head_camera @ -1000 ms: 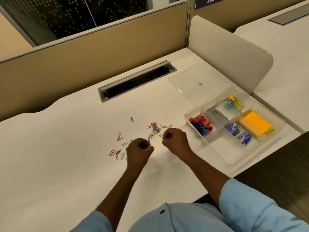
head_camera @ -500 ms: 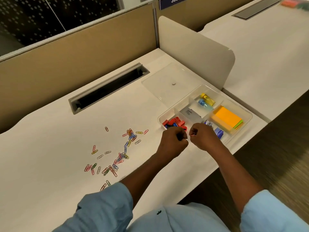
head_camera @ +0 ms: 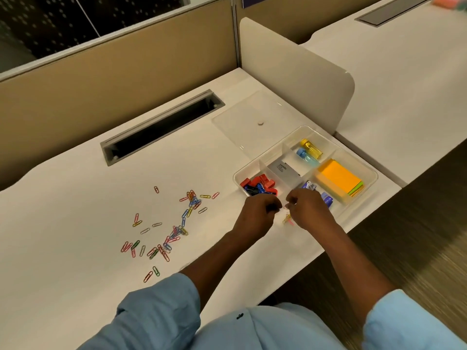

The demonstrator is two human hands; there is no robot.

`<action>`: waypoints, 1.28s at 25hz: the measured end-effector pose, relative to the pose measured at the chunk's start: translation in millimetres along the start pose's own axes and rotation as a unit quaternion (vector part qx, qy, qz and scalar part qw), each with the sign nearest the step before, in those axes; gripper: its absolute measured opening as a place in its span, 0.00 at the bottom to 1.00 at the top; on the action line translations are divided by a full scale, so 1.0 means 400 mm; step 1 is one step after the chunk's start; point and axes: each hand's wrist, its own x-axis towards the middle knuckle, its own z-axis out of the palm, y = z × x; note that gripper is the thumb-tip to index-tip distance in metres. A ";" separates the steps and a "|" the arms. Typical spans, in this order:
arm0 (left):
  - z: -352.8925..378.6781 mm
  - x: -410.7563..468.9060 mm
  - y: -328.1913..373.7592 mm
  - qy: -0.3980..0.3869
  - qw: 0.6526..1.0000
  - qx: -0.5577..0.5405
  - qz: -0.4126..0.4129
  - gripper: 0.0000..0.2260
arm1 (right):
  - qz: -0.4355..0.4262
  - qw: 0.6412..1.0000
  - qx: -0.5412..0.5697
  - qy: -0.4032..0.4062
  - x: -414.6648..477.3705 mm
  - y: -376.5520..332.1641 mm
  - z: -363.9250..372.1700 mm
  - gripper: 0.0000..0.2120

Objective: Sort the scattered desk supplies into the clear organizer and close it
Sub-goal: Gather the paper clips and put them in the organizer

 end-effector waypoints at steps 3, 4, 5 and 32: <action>-0.017 -0.011 -0.014 0.026 0.999 -0.026 -0.013 0.10 | -0.021 1.000 0.001 0.022 -0.003 -0.034 0.005 0.13; -0.020 -0.011 -0.014 0.031 0.999 -0.032 -0.016 0.11 | -0.026 0.999 -0.009 0.018 -0.003 -0.045 0.005 0.13; -0.021 -0.010 -0.013 0.032 0.999 -0.033 -0.019 0.12 | -0.027 0.999 -0.020 0.015 -0.002 -0.054 0.003 0.13; -0.235 -0.154 -0.385 0.133 0.941 0.165 -0.265 0.22 | -0.282 0.957 0.008 -0.059 -0.036 -0.301 0.280 0.23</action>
